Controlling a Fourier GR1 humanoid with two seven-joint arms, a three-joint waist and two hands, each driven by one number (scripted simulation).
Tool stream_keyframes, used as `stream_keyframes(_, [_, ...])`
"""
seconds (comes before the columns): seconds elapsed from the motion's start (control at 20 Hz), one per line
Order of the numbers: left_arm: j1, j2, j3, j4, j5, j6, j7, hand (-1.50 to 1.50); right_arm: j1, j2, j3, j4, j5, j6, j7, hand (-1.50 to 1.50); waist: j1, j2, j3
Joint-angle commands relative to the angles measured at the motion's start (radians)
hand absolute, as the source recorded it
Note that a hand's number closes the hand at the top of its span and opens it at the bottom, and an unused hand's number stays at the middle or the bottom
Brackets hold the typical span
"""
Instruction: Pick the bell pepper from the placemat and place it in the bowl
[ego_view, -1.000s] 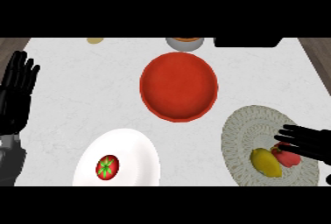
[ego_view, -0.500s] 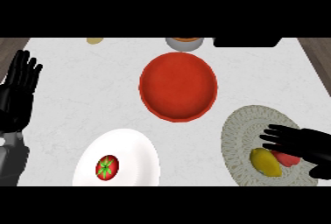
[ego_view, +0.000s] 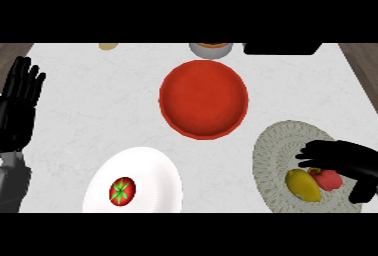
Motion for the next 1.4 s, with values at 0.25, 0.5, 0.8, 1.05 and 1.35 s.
stream_keyframes(0.25, [0.013,0.01,0.031,0.006,0.007,-0.026,-0.004,0.0,0.028,0.048,-0.011,-0.036,-0.057,-0.097,-0.143,1.5,-0.005,0.0,0.007])
stream_keyframes(0.5, [-0.034,0.007,0.027,0.014,-0.006,-0.011,0.033,0.0,0.005,0.048,-0.021,-0.026,-0.092,-0.084,-0.165,1.5,-0.006,0.001,0.007])
stream_keyframes(0.8, [-0.1,-0.061,-0.073,-0.004,-0.021,-0.034,0.003,0.0,-0.43,-0.064,-0.114,0.337,-0.03,0.104,0.143,1.5,0.168,0.072,0.01])
stream_keyframes(1.05, [-0.136,-0.065,-0.094,-0.006,-0.04,-0.028,0.011,0.0,-0.552,-0.105,-0.15,0.464,-0.031,0.107,0.134,1.5,0.18,0.08,0.017])
stream_keyframes(1.35, [-0.146,-0.071,-0.088,0.013,-0.039,-0.017,0.021,0.0,-0.711,-0.138,-0.223,0.571,-0.079,0.132,0.093,1.5,0.167,0.07,0.015])
